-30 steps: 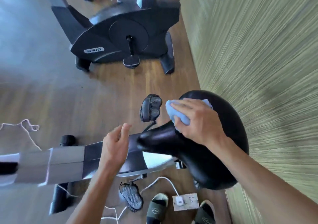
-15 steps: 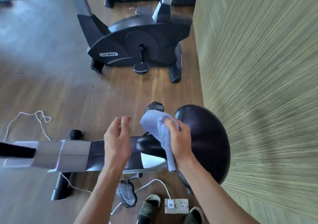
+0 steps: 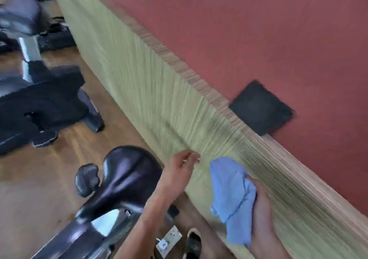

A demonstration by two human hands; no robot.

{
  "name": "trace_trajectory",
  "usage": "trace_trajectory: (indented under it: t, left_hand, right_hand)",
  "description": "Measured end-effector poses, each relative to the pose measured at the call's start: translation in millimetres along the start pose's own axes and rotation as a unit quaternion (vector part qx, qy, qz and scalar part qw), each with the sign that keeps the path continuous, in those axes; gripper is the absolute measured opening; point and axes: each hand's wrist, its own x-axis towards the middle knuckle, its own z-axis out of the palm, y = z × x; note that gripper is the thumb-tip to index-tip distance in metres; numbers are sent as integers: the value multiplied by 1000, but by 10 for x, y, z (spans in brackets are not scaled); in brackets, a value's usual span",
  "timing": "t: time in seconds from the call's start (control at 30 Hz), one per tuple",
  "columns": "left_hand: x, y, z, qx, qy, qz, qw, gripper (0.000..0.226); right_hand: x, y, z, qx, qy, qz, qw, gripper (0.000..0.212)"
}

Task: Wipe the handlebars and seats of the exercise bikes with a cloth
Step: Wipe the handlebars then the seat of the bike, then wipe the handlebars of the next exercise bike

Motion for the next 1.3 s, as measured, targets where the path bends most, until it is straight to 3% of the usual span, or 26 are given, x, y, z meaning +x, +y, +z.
trace_trajectory:
  t: [0.03,0.07,0.13,0.4,0.53,0.63,0.73,0.8,0.87,0.9,0.97,1.0,1.07,1.13,1.2,1.23,1.3]
  left_hand:
    - [-29,144,182,15,-43,13,999,21]
    - [-87,305,410,30,-88,21,995,22]
    - [-185,506,669,59,-157,34,985,23]
    - [-884,970,2083,146,-408,74,898,34]
    - [-1400,1023,2747,196,-508,92,834,36]
    - [-1855,1055,3138,231,-600,96,760,47]
    - [-2253,1097,3464,239,-680,102,685,36]
    - [-2487,1129,3681,240,-717,120,643,25]
    - [-2715,1089,3881,244,-735,150,615,20]
    - [-2815,1064,3944,249,-735,154,612,24]
    - [-3171,956,3995,268,-752,160,580,36]
    - [-3243,913,3971,264,-750,166,584,39]
    - [-3597,848,3896,237,-779,196,546,37]
    - [-3957,784,3778,212,-829,210,474,44]
    - [-4300,762,3540,211,-880,193,380,58]
    - [-4458,766,3387,213,-902,176,332,59]
    - [-4728,763,3094,210,-929,167,256,57]
  right_hand:
    - [-150,-83,-113,16,33,-32,999,55]
    - [-287,-172,-296,45,41,-48,997,53]
    - [-470,-265,-512,57,45,-76,995,25]
    - [-1420,-440,-1604,183,124,-177,959,28]
    - [-1920,-459,-2129,274,154,-248,917,28]
    - [-2246,-397,-2455,326,209,-262,884,27]
    - [-2505,-321,-2725,372,257,-323,832,59]
    - [-2692,-254,-2834,416,307,-377,769,46]
    - [-2853,-135,-2889,429,320,-410,739,33]
    - [-2906,-60,-2883,448,320,-412,726,37]
    - [-3020,201,-2933,502,350,-425,667,44]
    - [-3061,259,-2913,507,365,-427,654,50]
    - [-3193,461,-2898,539,395,-468,578,51]
    - [-3379,666,-2851,575,454,-485,478,35]
    - [-3608,935,-2748,587,487,-498,412,61]
    - [-3701,1074,-2673,578,490,-514,403,50]
    - [-3883,1307,-2482,551,523,-522,388,54]
